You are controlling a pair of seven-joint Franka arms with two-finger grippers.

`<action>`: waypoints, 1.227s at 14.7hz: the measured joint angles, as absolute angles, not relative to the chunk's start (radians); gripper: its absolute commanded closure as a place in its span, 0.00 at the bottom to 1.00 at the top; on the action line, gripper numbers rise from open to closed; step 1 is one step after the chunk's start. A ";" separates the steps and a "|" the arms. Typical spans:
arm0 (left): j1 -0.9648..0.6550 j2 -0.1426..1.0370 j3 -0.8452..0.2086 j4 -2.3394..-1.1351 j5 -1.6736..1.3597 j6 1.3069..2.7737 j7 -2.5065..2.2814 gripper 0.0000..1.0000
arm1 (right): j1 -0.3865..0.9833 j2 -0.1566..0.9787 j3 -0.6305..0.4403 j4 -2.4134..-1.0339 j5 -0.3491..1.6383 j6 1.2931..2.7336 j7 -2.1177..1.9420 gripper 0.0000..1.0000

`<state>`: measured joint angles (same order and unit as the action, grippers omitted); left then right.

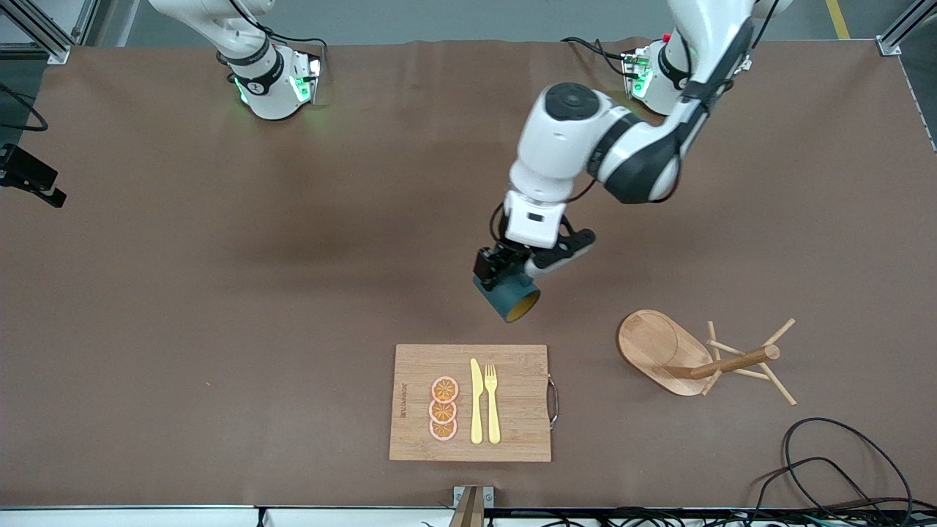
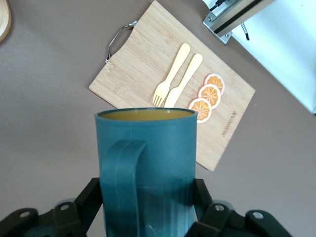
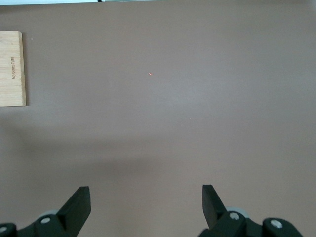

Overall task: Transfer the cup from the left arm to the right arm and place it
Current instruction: 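Carry the teal mug with the left gripper toward the table middle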

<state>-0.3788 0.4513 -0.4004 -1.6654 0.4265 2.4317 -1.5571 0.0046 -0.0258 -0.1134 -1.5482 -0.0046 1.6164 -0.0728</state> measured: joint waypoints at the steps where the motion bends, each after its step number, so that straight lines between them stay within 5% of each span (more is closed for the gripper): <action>1: -0.409 0.473 -0.400 -1.647 0.492 2.405 -1.598 0.47 | 0.004 -0.025 -0.114 -1.548 -0.005 1.616 -0.073 0.00; 8: -0.663 0.665 -0.329 -1.563 0.963 2.304 -1.951 0.47 | -0.006 -0.020 -0.115 -1.548 -0.005 1.616 -0.076 0.00; 18: -0.870 0.851 -0.306 -1.554 1.563 1.910 -2.206 0.47 | -0.032 -0.004 -0.115 -1.548 0.000 1.616 -0.106 0.00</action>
<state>-0.8696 0.8506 -0.3061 -1.5537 1.5629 1.9096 -2.2062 -0.0321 -0.0038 -0.1146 -1.5483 -0.0003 1.6164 -0.1057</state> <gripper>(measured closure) 0.207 0.000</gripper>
